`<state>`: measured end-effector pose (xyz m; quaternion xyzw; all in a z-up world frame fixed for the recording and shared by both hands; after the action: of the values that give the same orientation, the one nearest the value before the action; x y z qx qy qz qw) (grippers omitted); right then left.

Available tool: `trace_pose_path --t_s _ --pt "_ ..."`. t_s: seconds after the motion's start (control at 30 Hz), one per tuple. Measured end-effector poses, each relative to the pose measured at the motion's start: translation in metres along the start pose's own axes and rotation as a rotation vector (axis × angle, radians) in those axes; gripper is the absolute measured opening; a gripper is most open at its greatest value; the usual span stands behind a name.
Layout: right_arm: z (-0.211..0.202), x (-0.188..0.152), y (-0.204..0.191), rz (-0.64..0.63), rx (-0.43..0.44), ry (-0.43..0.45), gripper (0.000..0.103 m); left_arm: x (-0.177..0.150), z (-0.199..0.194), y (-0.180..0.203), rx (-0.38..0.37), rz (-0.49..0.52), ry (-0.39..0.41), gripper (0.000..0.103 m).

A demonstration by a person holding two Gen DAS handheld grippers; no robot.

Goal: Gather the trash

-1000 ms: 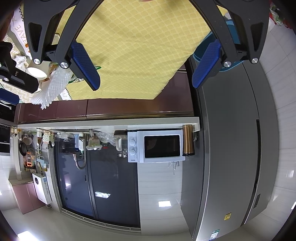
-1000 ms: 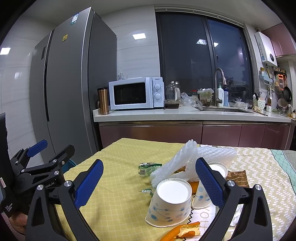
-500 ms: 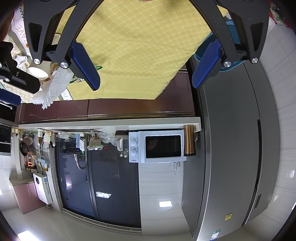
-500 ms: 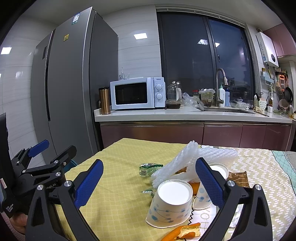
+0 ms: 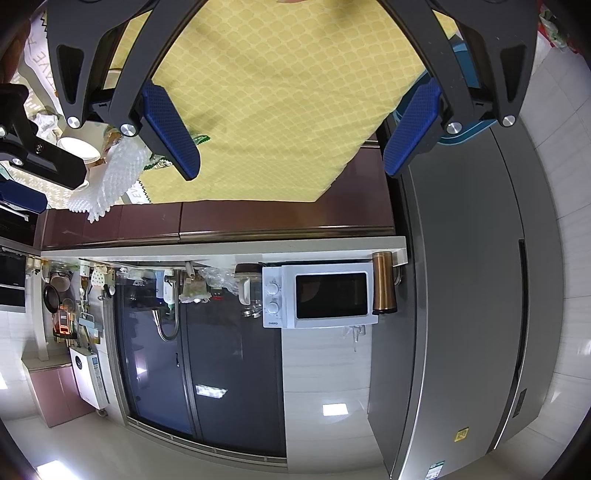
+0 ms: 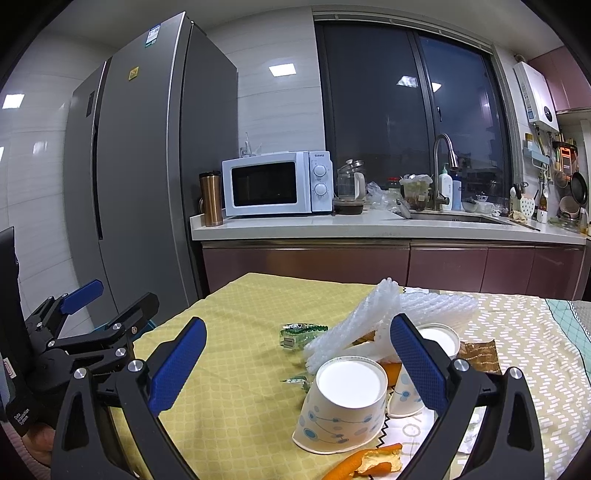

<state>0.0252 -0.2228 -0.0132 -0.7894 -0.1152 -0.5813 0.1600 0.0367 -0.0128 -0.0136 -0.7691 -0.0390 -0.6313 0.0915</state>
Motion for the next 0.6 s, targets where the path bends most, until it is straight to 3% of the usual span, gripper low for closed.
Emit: trace_pose_path --t_s 0.23,0.6 --pt "0.001 -0.004 0.019 0.042 -0.020 -0.020 0.096 -0.004 0.006 0.017 -0.074 0.031 -0.038 0.098" --pt "-0.007 -0.015 0.076 0.154 -0.102 -0.050 0.094 -0.001 0.020 0.085 -0.321 0.136 -0.083 0.098"
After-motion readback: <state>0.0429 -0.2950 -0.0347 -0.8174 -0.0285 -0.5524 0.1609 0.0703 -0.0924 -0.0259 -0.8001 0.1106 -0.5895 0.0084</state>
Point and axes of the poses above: each gripper's, at about its wrist camera, not at the fingertips, and z roughly the way its jaws point, y to its right, x to its top, the point moved 5 cm from there along z, roughly the way its jaws point, and after that the axes turned 14 degrees about x, right-handed, at the moved point
